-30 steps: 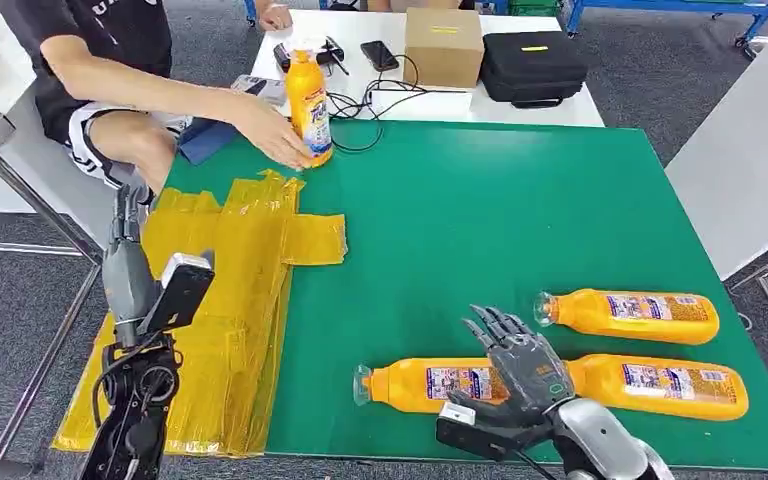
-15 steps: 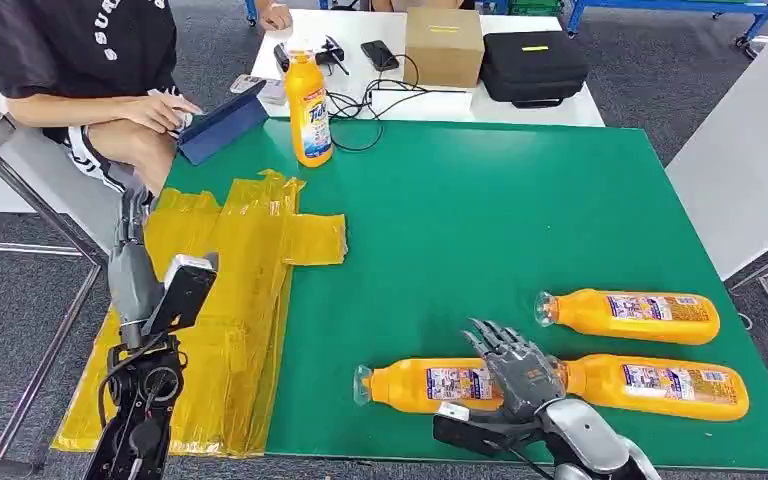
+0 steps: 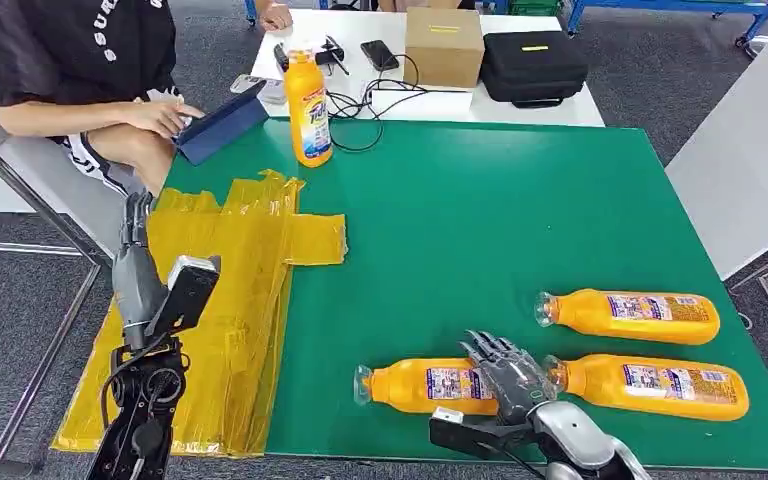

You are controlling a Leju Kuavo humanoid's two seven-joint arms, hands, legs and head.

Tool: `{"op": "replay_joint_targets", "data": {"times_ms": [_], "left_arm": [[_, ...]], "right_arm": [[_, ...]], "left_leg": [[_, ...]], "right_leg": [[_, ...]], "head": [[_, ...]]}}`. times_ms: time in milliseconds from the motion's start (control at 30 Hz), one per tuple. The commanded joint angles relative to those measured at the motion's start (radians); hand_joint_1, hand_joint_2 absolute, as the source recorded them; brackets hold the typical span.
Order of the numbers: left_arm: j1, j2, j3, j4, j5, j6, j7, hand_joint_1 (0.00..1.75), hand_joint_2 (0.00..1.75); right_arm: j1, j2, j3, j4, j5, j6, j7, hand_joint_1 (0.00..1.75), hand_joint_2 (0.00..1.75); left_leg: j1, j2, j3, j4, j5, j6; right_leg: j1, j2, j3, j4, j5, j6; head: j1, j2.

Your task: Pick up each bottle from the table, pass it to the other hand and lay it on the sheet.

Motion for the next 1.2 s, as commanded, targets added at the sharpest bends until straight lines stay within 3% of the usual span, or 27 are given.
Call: {"op": "replay_joint_targets", "data": {"times_ms": [33, 167, 200, 233, 267, 600, 933, 967, 1067, 1200], "left_arm": [[-0.030, 0.008, -0.006, 0.056, 0.003, -0.004, 0.009, 0.00, 1.75], [-0.025, 0.000, -0.004, 0.057, -0.007, -0.005, 0.017, 0.00, 1.75], [-0.024, -0.001, -0.003, 0.059, -0.009, -0.005, 0.019, 0.00, 1.75], [-0.025, -0.002, -0.002, 0.061, -0.010, -0.006, 0.019, 0.00, 1.75], [-0.028, -0.003, 0.002, 0.065, -0.011, -0.006, 0.019, 0.00, 1.75], [-0.023, -0.003, 0.016, 0.056, -0.015, -0.016, 0.018, 0.00, 1.75], [-0.003, -0.009, 0.023, 0.020, -0.018, -0.017, 0.010, 0.00, 1.75], [0.014, -0.019, 0.032, -0.014, 0.008, -0.033, -0.004, 0.00, 1.75], [0.074, -0.062, 0.094, -0.166, 0.337, -0.262, -0.091, 0.00, 1.75], [0.081, -0.086, 0.122, -0.251, 0.581, -0.444, -0.025, 0.00, 1.75]], "right_arm": [[-0.041, 0.040, 0.037, 0.081, 0.012, -0.010, 0.038, 0.00, 1.75], [-0.049, 0.055, 0.042, 0.114, 0.038, -0.023, 0.067, 0.00, 1.75], [-0.050, 0.064, 0.043, 0.127, 0.044, -0.026, 0.073, 0.35, 1.75], [-0.049, 0.067, 0.043, 0.133, 0.045, -0.026, 0.074, 1.47, 1.75], [-0.049, 0.068, 0.044, 0.140, 0.052, -0.023, 0.076, 1.73, 1.75], [-0.063, 0.113, 0.014, 0.123, 0.092, -0.045, 0.076, 1.75, 1.75], [-0.088, 0.214, -0.107, 0.050, 0.104, -0.143, -0.034, 1.75, 1.75], [-0.093, 0.250, -0.155, 0.043, 0.098, -0.195, -0.053, 1.75, 1.75], [-0.135, 0.330, -0.253, 0.016, 0.042, -0.309, -0.045, 1.75, 1.75], [-0.152, 0.391, -0.311, -0.055, -0.046, -0.432, -0.069, 1.75, 1.75]], "left_leg": [[0.000, 0.001, 0.004, -0.001, -0.001, -0.001], [0.001, 0.002, 0.006, -0.003, -0.001, -0.002], [0.000, 0.001, 0.004, -0.002, -0.001, -0.001], [0.001, 0.001, 0.007, -0.003, -0.002, -0.002], [0.001, 0.001, 0.005, -0.002, -0.001, -0.001], [0.001, 0.002, 0.009, -0.003, -0.002, -0.003], [0.000, 0.005, 0.007, -0.002, -0.002, -0.002], [0.000, 0.005, 0.009, -0.002, -0.003, -0.003], [0.000, 0.005, 0.007, -0.001, -0.003, -0.002], [0.001, 0.008, 0.005, 0.000, -0.003, -0.003]], "right_leg": [[0.000, 0.000, 0.004, -0.002, -0.001, 0.000], [0.001, 0.000, 0.006, -0.003, -0.001, -0.001], [0.000, 0.000, 0.004, -0.002, -0.001, 0.000], [0.001, 0.000, 0.007, -0.003, -0.001, -0.001], [0.001, 0.000, 0.005, -0.002, -0.001, 0.000], [0.000, 0.001, 0.008, -0.003, -0.001, -0.001], [0.000, 0.003, 0.006, -0.001, -0.001, -0.001], [0.000, 0.003, 0.007, -0.002, -0.002, -0.001], [0.000, 0.003, 0.006, -0.001, -0.002, -0.001], [0.000, 0.007, 0.003, 0.001, -0.001, -0.001]], "head": [[0.000, 0.000], [0.000, 0.000], [0.000, 0.000], [0.000, 0.000], [0.000, 0.000], [0.000, 0.000], [0.000, 0.000], [0.000, 0.000], [0.000, 0.000], [0.000, 0.000]]}}
